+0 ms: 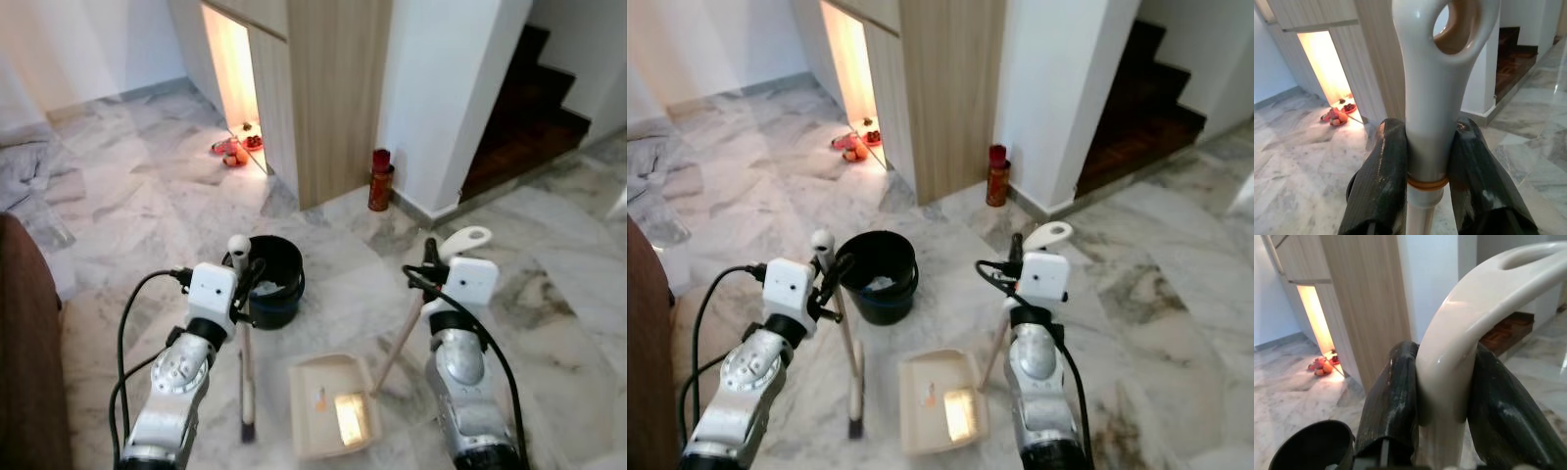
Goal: Sweep floor
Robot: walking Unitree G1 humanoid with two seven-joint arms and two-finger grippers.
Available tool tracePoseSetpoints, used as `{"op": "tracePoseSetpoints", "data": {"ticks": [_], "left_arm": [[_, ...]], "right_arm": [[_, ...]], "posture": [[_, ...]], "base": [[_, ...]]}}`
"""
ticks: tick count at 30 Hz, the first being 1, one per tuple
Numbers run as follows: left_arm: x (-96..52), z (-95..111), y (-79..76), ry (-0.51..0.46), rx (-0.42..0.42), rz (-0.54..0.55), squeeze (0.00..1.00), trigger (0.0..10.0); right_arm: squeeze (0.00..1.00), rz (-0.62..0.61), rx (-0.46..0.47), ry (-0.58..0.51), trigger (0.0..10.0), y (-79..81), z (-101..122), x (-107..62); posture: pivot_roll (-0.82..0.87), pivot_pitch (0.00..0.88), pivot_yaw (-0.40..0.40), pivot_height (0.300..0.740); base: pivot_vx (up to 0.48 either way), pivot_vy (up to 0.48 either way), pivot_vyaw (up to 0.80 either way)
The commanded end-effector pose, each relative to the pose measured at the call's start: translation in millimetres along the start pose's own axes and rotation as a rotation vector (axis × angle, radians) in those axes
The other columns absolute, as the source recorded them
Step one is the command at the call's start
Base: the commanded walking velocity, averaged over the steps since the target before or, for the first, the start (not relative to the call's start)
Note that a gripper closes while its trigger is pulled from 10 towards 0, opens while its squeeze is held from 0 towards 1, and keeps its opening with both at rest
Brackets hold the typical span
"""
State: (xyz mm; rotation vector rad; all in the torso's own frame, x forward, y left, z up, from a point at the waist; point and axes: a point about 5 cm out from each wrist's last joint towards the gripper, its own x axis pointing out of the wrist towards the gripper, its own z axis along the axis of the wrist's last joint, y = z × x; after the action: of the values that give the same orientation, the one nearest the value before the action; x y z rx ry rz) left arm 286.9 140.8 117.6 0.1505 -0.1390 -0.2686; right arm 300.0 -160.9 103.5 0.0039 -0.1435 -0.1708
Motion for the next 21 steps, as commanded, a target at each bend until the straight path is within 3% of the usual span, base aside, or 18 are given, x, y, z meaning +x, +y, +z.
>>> {"op": "tracePoseSetpoints", "data": {"ticks": [1, 11, 21], "left_arm": [[2.9, 9.6, 4.0, -0.037, 0.022, 0.004, 0.00, 10.0], [-4.5, -4.4, 9.9, 0.039, -0.002, 0.051, 0.00, 10.0], [-4.1, -2.5, 9.5, 0.028, -0.004, 0.062, 0.00, 10.0]], "right_arm": [[0.00, 0.021, 0.005, -0.050, 10.0, 6.5, 11.8, 5.2], [0.00, 0.022, 0.037, -0.049, 10.0, 6.1, 14.2, 8.0], [0.00, 0.026, 0.044, -0.051, 10.0, 6.3, 14.7, 8.7]], "posture": [[0.12, 0.021, 0.046, 0.740], [0.13, 0.022, 0.043, 0.740], [0.12, 0.014, 0.044, 0.740]], "base": [[0.000, 0.255, 0.00], [0.000, 0.025, 0.00], [0.000, 0.000, 0.53]]}}
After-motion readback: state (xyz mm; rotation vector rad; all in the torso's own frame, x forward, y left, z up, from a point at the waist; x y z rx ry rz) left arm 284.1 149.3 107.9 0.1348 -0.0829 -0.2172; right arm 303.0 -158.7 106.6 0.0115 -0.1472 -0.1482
